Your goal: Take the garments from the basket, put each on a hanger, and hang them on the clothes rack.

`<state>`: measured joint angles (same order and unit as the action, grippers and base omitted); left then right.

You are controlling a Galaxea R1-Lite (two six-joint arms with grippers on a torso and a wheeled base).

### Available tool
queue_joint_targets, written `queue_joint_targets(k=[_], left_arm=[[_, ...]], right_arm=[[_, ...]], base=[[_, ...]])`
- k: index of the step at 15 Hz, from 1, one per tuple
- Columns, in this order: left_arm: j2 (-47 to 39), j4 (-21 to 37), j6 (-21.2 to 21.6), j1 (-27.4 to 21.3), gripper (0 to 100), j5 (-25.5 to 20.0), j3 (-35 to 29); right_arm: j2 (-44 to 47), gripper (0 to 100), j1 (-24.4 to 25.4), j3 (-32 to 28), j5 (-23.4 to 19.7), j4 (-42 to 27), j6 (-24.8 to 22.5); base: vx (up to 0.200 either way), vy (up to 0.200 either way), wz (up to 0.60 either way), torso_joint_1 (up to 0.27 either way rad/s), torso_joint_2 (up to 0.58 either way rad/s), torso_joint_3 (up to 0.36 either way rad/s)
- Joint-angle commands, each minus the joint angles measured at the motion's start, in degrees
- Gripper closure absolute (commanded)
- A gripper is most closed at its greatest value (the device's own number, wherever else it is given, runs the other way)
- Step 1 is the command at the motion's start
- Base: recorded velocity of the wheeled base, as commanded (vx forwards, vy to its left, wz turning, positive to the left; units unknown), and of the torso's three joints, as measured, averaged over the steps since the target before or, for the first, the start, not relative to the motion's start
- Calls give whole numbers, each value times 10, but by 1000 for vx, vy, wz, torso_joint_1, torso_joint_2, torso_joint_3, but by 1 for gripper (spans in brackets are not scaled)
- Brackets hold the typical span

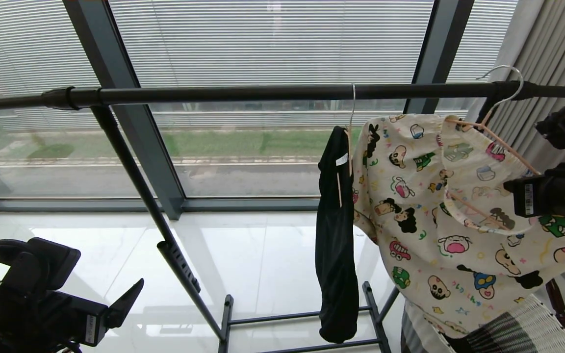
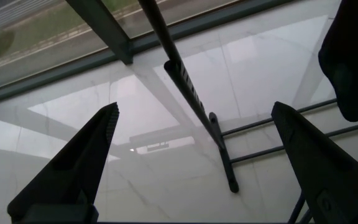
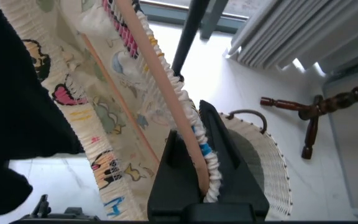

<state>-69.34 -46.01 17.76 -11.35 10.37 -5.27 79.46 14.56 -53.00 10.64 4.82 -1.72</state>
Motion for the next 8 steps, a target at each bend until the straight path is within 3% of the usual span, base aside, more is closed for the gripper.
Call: queue_joint_targets(k=[1, 8], left_arm=[[1, 0, 0, -1, 0, 0, 0], [2, -1, 0, -7, 0, 1, 1]], right_arm=[[11, 100, 5, -10, 6, 0, 0], [64, 100, 17, -33, 29, 1, 0]], base=[[200, 0, 0, 2, 2, 2], [0, 0, 0, 0, 0, 0]])
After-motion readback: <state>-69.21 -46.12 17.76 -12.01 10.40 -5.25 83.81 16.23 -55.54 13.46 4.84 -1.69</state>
